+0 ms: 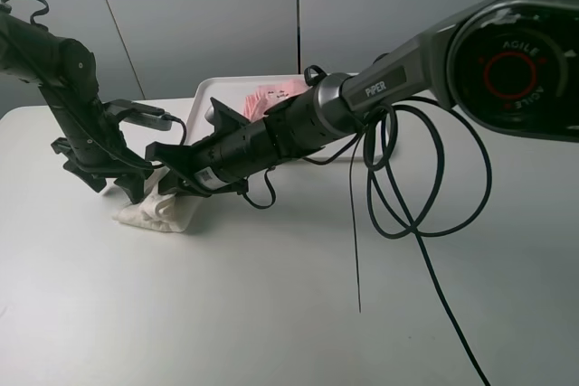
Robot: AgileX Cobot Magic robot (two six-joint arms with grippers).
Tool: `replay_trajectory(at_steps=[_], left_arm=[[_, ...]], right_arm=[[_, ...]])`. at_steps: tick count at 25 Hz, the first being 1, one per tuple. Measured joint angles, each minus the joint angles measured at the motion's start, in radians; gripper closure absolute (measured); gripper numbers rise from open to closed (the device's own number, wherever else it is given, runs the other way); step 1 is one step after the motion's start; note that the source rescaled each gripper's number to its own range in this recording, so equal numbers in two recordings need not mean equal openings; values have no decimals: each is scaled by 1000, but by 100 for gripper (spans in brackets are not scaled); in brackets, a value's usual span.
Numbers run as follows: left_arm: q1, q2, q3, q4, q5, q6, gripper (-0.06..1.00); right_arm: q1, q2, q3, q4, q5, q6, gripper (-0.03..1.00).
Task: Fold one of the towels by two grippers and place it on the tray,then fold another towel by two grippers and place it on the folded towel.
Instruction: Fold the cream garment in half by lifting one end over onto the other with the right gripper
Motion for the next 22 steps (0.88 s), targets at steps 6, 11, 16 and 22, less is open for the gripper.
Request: replay_trajectory(at_steps=[6,11,16,22], left_arm=[[0,-8,0,-4,2,0,6],[0,-38,-37,-14,31,-2,6],[0,-78,-116,-23,91,-2,6],[0,-82,-215,-23,172,-2,6]], right_arm=[[0,0,0,0,0,-2,93],[0,0,-2,0,0,-2,93],[1,0,-3,0,0,-2,93],[1,0,-4,0,0,-4,93]])
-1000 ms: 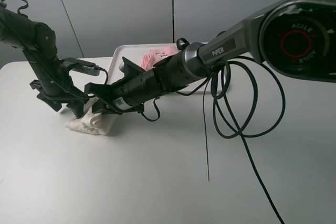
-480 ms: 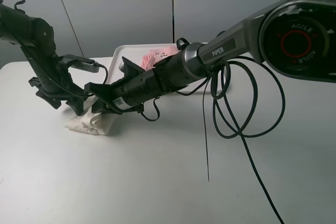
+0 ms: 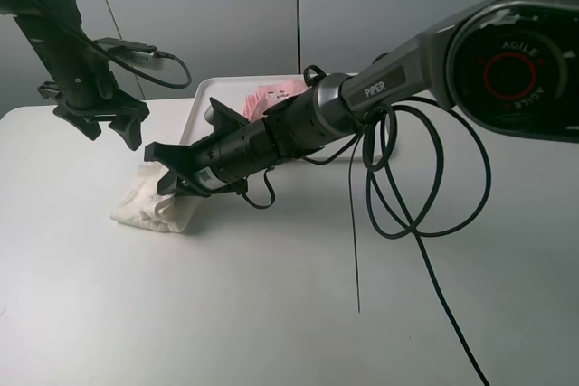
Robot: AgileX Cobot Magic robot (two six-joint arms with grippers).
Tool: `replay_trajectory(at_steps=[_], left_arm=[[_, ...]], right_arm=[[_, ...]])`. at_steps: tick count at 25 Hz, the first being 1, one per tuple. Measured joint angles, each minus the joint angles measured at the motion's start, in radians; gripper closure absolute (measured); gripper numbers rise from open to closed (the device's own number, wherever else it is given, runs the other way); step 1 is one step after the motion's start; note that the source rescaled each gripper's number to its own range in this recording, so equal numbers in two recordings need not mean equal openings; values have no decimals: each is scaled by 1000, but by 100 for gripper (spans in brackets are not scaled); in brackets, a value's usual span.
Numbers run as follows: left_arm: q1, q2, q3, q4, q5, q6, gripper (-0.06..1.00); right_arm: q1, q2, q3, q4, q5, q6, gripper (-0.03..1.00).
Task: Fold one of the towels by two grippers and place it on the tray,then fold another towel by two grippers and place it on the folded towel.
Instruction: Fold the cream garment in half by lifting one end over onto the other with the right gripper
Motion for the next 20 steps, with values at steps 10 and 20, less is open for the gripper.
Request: replay_trajectory(at_steps=[10,20], left_arm=[[0,0,-42,2,16,0,6],[0,0,-43,0,18,15,6]], right_arm=[[28,2,-12,0,-4,76,56],[71,8,-148,0,-28,74,45]])
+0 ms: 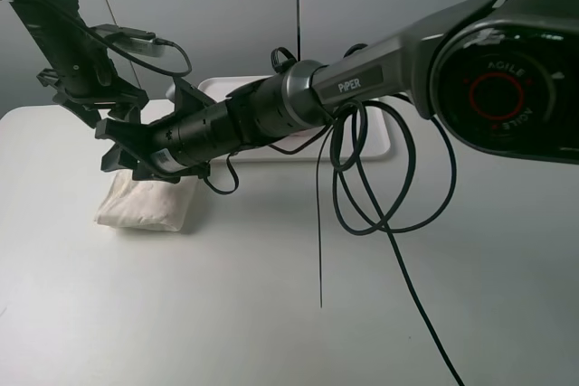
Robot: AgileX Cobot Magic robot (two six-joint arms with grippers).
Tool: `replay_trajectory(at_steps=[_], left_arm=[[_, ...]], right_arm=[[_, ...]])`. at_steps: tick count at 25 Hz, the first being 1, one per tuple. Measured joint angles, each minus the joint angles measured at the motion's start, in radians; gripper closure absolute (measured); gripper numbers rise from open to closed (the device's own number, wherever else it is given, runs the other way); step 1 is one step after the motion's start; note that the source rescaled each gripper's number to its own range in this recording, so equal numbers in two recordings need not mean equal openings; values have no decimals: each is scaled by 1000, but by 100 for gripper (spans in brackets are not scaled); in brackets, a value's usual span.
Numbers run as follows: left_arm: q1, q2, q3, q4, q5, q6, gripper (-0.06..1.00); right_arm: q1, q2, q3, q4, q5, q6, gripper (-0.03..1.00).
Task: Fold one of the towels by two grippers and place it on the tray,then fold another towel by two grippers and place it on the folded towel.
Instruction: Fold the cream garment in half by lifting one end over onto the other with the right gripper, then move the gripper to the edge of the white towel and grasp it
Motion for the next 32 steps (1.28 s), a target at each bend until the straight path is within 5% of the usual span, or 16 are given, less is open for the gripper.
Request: replay_trajectory(at_steps=[4,17,32], left_arm=[[0,0,0,0,0,0,6],[0,0,0,2,0,5,6],[0,0,0,-4,4,9,6]], right_arm=[[-5,0,-2,-32,9,4,32],[-121,2,-4,-496,72,357,27],[-122,36,-6,-538,57,429,21]])
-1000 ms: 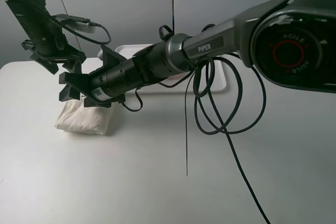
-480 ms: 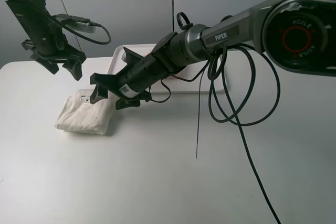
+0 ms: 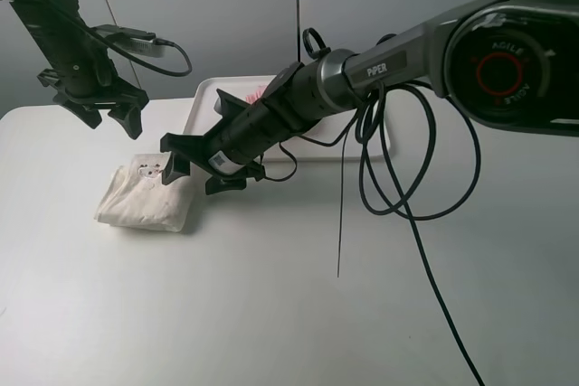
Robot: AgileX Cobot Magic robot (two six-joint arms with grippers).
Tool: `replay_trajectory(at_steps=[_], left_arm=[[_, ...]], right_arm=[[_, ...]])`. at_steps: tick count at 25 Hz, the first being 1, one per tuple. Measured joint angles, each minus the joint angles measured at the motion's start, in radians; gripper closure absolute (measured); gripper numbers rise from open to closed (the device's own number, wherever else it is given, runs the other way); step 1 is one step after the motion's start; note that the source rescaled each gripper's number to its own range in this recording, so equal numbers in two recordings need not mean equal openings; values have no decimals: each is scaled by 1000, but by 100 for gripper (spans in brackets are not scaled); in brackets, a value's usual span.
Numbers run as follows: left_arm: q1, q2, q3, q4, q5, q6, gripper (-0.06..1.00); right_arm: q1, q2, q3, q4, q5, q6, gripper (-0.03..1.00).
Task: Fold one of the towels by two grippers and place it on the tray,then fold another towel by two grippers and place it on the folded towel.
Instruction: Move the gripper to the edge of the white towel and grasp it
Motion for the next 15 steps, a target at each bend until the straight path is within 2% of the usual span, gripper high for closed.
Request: replay_trajectory(at_steps=[7,15], left_arm=[[0,0,0,0,0,0,2],[0,0,0,0,-2,0,2]], right_arm=[[0,9,0,69,0,-25,17],[17,14,0,125,-71,-58,20]])
